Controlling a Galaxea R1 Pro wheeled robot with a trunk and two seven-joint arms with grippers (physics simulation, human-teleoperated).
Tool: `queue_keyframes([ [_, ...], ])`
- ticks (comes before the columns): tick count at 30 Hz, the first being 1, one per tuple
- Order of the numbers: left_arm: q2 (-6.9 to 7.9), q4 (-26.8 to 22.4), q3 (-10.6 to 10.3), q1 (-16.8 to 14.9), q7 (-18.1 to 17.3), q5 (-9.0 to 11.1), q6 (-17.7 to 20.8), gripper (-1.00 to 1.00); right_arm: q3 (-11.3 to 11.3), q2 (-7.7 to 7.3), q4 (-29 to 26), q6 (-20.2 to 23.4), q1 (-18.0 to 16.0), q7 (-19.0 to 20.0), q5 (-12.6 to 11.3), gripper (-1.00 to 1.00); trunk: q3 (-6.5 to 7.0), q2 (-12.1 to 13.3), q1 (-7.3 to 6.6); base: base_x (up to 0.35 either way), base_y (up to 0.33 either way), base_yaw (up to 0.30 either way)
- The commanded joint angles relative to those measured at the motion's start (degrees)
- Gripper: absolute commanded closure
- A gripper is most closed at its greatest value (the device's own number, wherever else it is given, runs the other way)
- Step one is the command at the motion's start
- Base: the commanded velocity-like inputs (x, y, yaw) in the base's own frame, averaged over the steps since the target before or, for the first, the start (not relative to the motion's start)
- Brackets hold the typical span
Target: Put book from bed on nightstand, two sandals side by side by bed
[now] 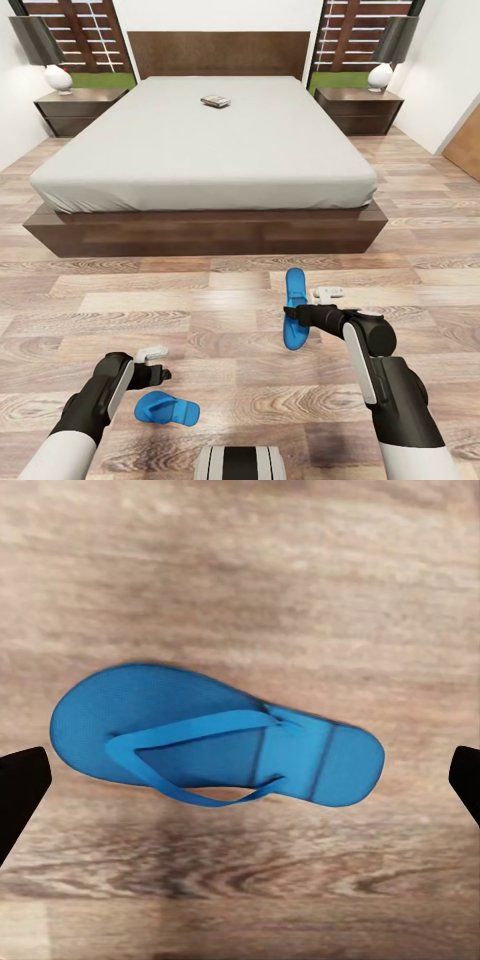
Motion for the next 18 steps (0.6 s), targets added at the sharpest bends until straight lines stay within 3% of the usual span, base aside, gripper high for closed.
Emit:
queue_keyframes([
  [1,0.0,-0.05,0.08,-0.02,0.02,0.31,0.28,-1.0,-0.02,0.02,-0.04,0.27,-0.03,-0.28,-0.45,1.0,-0.04,-0.02,-0.01,0.0,0.0,0.0],
  [6,-0.06,-0.27,-0.22,0.06,-0.44,-0.31,0.3,-1.0,-0.04,0.0,-0.02,0.33,-0.17,-0.28,-0.47,1.0,-0.04,-0.02,-0.01,0.0,0.016,0.0],
  [11,0.02,-0.64,-0.62,1.13,-1.39,-1.69,0.33,-1.0,-0.09,-0.04,0.0,0.49,-0.3,-0.28,-0.46,1.0,-0.04,-0.02,-0.01,0.0,0.222,0.0],
  [18,-0.03,-0.71,-0.77,1.39,-1.52,-1.92,0.34,-1.0,-0.11,0.01,-0.03,0.49,-0.31,-0.36,-0.42,1.0,-0.04,-0.02,-0.01,0.0,0.196,0.0],
])
